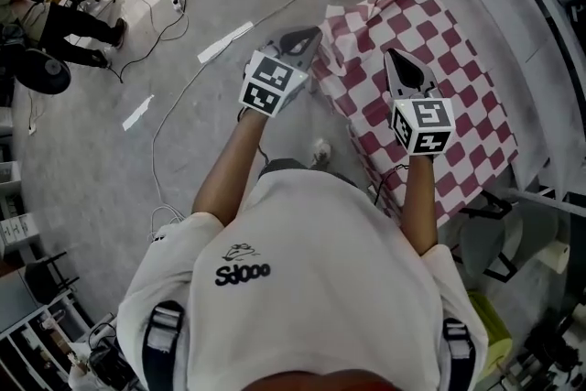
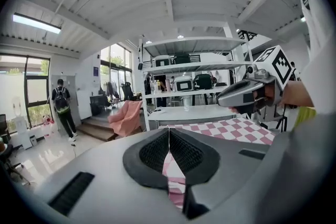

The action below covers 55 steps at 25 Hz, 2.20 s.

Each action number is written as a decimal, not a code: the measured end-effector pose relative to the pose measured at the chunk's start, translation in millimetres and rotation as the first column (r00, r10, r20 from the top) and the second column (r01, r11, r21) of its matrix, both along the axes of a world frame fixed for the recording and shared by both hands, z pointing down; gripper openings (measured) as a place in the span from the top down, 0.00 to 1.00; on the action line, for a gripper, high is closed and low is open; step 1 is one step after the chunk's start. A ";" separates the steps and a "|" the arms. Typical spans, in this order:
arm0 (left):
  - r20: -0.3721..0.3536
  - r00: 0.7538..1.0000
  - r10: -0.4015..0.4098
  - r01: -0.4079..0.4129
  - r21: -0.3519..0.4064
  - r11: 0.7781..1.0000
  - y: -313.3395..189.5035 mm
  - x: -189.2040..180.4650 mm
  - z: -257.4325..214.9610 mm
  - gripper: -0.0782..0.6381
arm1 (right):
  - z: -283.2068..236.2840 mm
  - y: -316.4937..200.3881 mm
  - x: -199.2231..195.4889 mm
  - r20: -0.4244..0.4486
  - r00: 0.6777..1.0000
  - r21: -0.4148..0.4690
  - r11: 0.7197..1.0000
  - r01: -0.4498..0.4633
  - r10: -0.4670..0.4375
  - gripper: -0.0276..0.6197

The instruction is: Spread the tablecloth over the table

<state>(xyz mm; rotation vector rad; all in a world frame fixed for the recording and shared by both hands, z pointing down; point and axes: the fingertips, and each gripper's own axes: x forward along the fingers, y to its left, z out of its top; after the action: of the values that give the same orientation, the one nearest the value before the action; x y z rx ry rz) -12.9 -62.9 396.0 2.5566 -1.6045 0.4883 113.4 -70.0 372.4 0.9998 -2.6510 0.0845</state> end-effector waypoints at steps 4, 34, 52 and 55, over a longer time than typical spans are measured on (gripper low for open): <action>0.026 0.999 0.048 -0.049 0.015 0.999 -39.3 1.7 -3.4 0.85 | -0.2 -32.9 -5.6 -0.001 1.000 -0.007 1.000 -0.026 0.026 0.92; -0.057 0.719 0.693 -0.642 -0.437 0.630 -225.1 -4.6 207.5 0.57 | 107.9 -158.2 -36.3 -0.109 0.779 -0.157 0.763 -0.627 0.618 0.92; -0.183 0.601 0.778 -0.667 -0.651 0.362 -211.4 -7.6 307.8 0.76 | 142.1 -146.4 -49.6 -0.165 0.691 -0.251 0.648 -0.719 0.703 0.92; -0.180 0.595 0.783 -0.690 -0.613 0.384 -212.0 -10.4 304.5 0.84 | 149.1 -152.6 -53.2 -0.166 0.699 -0.262 0.652 -0.711 0.696 0.92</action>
<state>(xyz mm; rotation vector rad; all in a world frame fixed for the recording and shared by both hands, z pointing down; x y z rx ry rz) -23.2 -275.0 700.4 2.5102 -0.0365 1.0695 60.3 -222.6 521.5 1.8165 -1.9409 0.6139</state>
